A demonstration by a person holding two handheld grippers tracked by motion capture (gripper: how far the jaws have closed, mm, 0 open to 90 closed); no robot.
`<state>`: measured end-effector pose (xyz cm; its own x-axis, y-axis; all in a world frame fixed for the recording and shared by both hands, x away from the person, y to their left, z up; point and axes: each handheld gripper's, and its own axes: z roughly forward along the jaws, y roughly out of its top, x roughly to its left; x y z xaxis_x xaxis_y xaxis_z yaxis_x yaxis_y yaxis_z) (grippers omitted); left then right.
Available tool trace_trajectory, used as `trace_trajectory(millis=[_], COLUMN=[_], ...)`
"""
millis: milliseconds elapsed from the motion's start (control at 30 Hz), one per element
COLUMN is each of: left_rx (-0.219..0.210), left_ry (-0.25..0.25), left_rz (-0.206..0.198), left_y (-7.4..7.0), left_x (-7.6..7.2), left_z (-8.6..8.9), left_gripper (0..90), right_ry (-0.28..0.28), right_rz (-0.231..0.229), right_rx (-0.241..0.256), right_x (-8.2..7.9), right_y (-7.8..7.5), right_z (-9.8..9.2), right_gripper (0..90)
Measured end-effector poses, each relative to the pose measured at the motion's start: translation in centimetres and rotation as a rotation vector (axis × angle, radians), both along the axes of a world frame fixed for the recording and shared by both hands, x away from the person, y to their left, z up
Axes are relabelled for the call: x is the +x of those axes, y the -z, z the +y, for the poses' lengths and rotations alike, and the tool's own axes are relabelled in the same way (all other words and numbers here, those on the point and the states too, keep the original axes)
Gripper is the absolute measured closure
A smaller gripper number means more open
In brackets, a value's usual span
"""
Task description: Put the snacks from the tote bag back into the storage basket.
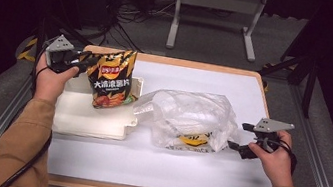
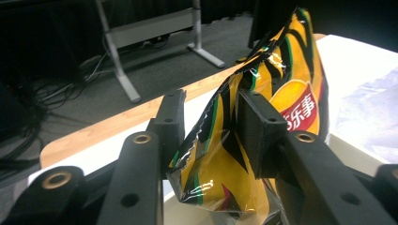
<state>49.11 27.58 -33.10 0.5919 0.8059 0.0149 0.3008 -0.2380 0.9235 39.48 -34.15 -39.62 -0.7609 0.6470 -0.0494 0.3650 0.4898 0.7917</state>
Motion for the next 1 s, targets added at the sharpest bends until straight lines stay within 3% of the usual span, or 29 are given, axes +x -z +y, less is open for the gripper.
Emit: trace_trajectory(millis=[200, 300, 500, 600, 733, 1000], left_rx=[0.021, 0.057, 0.009, -0.035, -0.073, -0.130], left_ry=[-0.025, -0.032, -0.043, -0.067, -0.072, -0.057], left_rz=[-0.021, -0.035, -0.053, -0.061, -0.077, -0.079], left_y=[0.1, -0.1, -0.1, -0.3, -1.0, -2.2], left_x=[0.3, 0.6, 0.9, 0.4, -0.5, -3.0], left_z=[0.1, -0.3, -0.5, -0.3, 0.2, 0.8], left_gripper=[55.9, 54.7, 48.1, 31.3, 17.8, 10.5], right_ry=[-0.003, -0.004, -0.004, -0.005, -0.007, -0.019], right_rz=[0.001, 0.002, 0.000, 0.000, -0.008, -0.021], right_rx=[-0.003, -0.006, -0.001, 0.001, 0.006, 0.015], right_x=[0.0, 0.1, 0.0, 0.2, 0.4, 1.1], right_y=[0.1, 0.1, 0.0, 0.0, -0.2, -0.7], right_z=[0.1, 0.1, -0.1, -0.1, 0.0, 0.4], right_gripper=[10.3, 10.2, 10.0, 9.6, 8.9, 8.1])
